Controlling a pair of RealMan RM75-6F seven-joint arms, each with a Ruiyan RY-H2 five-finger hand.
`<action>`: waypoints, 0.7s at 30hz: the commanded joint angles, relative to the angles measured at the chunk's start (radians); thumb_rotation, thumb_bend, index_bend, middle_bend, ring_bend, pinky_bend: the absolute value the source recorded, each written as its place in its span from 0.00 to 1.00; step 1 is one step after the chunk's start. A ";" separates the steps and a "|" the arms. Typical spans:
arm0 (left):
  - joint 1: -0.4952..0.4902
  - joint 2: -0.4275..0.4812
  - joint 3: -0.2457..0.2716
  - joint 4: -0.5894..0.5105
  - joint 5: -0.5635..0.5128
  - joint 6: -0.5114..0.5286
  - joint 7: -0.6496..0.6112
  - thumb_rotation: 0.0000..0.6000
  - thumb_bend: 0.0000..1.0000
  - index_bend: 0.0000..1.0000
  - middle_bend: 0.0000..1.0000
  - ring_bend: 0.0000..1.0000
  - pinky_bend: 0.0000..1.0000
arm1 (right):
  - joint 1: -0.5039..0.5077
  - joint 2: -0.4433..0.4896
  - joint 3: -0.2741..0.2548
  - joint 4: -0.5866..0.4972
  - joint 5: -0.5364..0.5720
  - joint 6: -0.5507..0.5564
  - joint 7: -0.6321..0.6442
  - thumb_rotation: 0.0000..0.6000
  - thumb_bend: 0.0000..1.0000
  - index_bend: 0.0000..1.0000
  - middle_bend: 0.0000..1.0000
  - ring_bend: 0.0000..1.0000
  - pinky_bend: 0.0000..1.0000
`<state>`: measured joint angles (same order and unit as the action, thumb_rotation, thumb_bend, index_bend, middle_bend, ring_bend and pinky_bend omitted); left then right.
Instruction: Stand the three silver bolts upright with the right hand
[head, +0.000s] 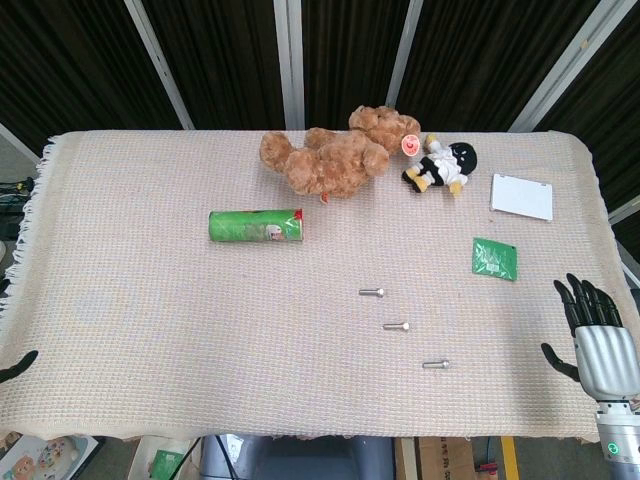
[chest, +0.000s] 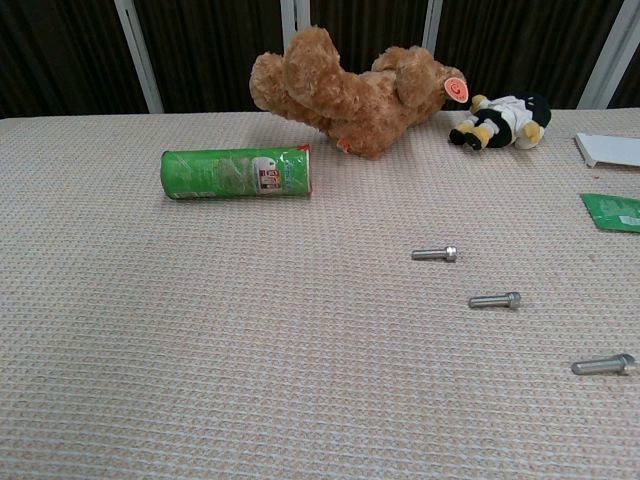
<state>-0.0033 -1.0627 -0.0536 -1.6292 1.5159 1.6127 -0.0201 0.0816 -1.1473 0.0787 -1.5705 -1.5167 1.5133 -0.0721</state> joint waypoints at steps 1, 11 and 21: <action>0.000 0.002 0.000 -0.001 -0.001 -0.001 -0.001 1.00 0.24 0.05 0.07 0.00 0.11 | 0.000 0.000 -0.001 -0.001 0.001 -0.002 0.000 1.00 0.24 0.04 0.01 0.00 0.11; 0.001 0.000 0.001 0.000 0.007 0.003 0.000 1.00 0.24 0.06 0.07 0.00 0.11 | -0.002 0.000 -0.002 -0.009 0.000 0.001 -0.004 1.00 0.24 0.06 0.01 0.00 0.11; -0.004 -0.008 -0.006 -0.007 -0.003 -0.004 0.023 1.00 0.24 0.06 0.07 0.00 0.12 | 0.000 0.010 -0.007 -0.017 0.006 -0.018 0.019 1.00 0.24 0.10 0.01 0.00 0.11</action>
<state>-0.0080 -1.0694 -0.0585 -1.6359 1.5114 1.6062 0.0006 0.0818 -1.1377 0.0719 -1.5868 -1.5101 1.4950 -0.0533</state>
